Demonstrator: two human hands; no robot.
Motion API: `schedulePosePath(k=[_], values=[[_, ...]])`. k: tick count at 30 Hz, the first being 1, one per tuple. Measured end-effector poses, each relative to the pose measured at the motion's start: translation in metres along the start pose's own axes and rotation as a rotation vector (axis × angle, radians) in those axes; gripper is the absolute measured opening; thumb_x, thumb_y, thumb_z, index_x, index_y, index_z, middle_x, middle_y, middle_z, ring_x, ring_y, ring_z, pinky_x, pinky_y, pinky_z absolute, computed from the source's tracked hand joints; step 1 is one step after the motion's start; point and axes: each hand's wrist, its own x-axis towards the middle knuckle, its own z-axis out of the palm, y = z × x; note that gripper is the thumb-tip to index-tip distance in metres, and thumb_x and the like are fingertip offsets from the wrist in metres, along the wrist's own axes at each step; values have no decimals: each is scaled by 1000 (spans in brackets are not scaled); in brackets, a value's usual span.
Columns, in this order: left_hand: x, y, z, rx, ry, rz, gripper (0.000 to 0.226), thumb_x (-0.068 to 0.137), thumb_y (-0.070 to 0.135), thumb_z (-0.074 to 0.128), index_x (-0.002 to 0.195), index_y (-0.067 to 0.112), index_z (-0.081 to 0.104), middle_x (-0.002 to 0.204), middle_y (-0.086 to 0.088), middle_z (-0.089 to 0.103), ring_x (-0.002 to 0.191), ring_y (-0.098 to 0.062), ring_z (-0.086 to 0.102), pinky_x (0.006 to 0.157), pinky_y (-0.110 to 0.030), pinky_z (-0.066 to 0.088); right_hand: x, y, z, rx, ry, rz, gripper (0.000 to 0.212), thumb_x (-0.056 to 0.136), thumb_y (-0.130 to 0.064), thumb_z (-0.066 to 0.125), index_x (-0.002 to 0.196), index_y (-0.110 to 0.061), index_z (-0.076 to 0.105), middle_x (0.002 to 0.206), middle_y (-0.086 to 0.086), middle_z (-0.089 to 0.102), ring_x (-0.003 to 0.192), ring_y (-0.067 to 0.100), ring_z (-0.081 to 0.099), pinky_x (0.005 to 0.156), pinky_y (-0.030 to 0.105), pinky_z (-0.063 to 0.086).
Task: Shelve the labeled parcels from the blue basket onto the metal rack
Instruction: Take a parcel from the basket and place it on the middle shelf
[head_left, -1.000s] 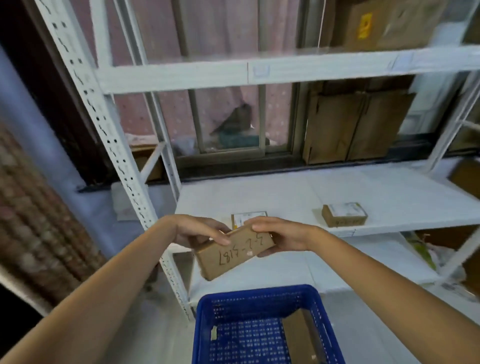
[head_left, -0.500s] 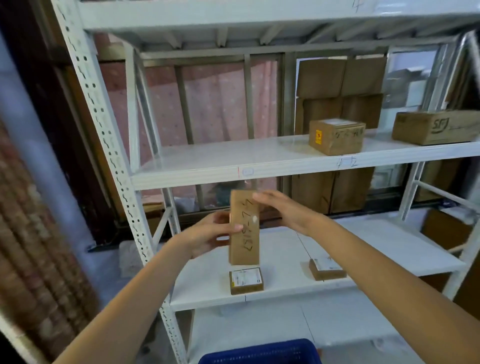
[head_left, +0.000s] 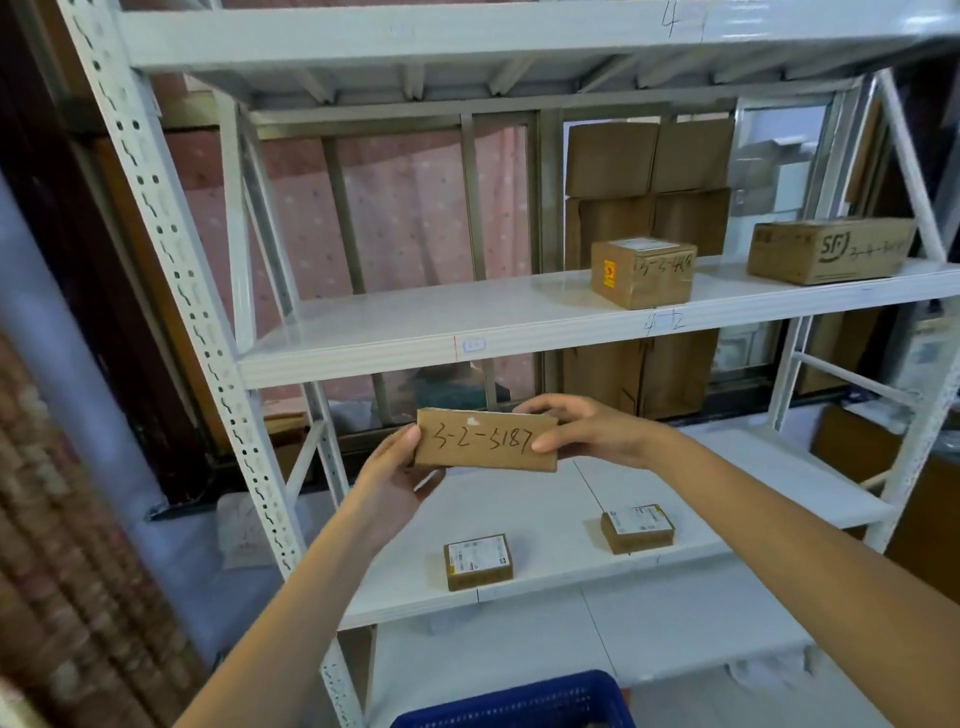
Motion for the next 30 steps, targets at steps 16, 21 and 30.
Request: schedulePosePath(k=[16,21,30], values=[[0,37,-12,361,-159,62,115,35,50,93,132,7,50,126,-19,60,121,-35,55,104,-45,45,11,8,6,237,167,-102,64,68,-17,80,126,-20,54,125,16,59,110,25,64,84,28,55],[29,79,-4,449,-234,133,91,48,45,91,124,11,56,117,-9,68,110,-23,64,88,-29,55,32,-24,-13,230,260,-195,66,67,-17,81,127,-20,53,130,15,56,119,28,58,96,34,53],[147,155,29,592,-151,220,26,80,14,71,102,26,67,100,13,73,112,-12,58,100,-35,39,106,-79,-81,283,339,-257,57,79,7,72,128,-13,50,135,16,54,117,26,59,87,30,56]])
